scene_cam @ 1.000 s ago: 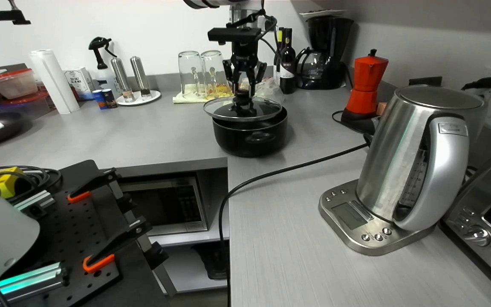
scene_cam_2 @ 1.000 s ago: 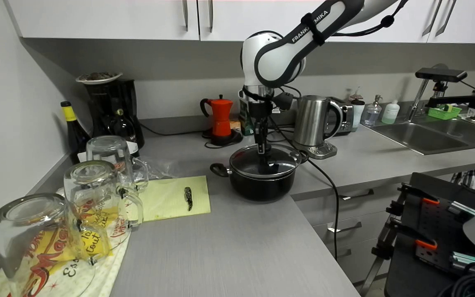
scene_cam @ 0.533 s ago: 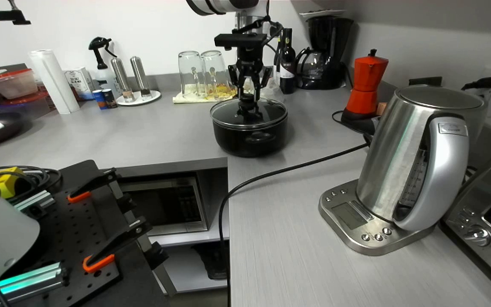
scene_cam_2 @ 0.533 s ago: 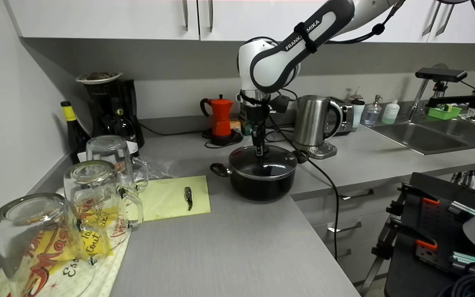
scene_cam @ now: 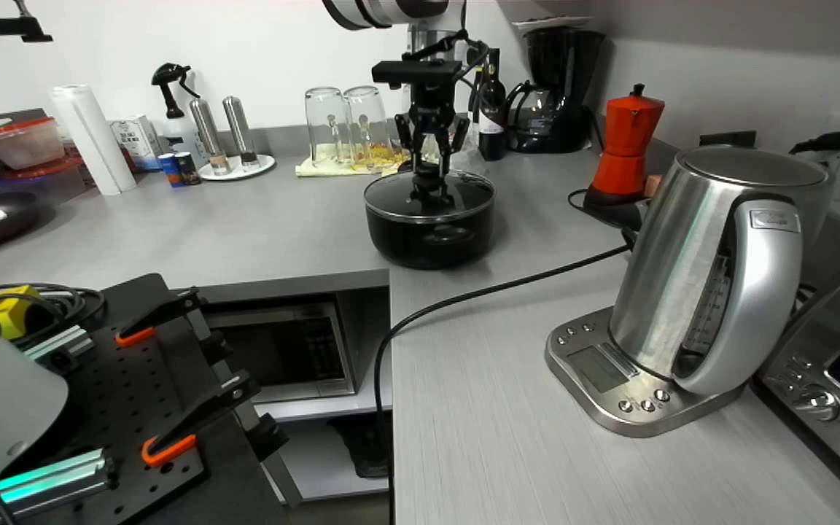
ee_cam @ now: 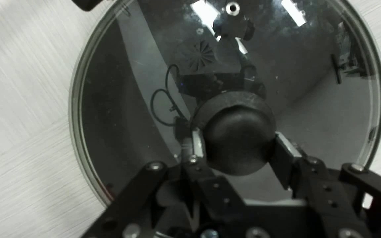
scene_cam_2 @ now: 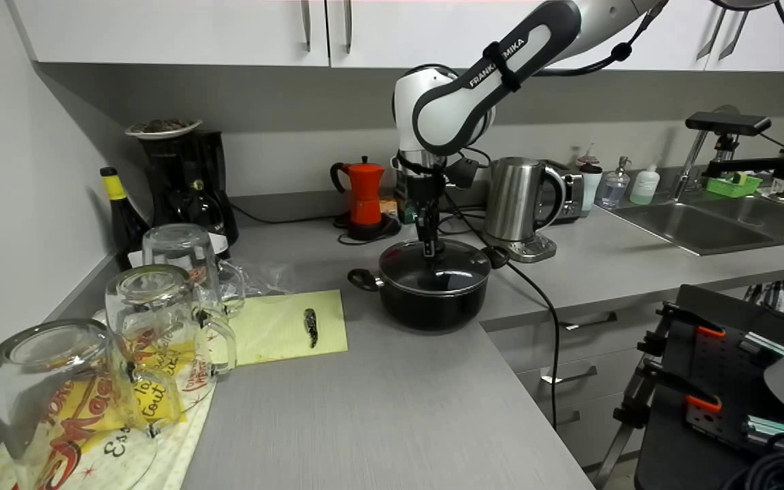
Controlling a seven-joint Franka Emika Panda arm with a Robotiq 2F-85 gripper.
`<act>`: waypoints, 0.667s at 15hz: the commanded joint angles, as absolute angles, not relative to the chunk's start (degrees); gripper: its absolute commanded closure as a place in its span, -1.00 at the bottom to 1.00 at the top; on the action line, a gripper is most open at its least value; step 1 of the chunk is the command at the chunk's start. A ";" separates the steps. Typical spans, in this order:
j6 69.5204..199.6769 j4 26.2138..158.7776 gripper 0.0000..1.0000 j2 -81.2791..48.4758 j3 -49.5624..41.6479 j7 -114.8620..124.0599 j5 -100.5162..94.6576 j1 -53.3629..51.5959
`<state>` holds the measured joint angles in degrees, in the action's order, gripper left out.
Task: Pick up the lid and cover the pot
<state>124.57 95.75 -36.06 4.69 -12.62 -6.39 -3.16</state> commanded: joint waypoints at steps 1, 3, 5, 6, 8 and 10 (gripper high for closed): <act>122.63 93.57 0.50 -36.72 4.32 -12.78 -7.09 -3.65; 122.81 93.24 0.50 -37.25 4.48 -12.90 -7.24 -3.93; 123.25 92.74 0.50 -37.95 4.68 -13.12 -7.49 -4.26; 123.54 92.52 0.50 -38.29 4.85 -13.47 -7.59 -4.33; 124.29 92.31 0.50 -38.80 5.09 -14.02 -7.57 -4.31; 124.69 92.13 0.50 -39.05 5.32 -14.56 -7.20 -4.11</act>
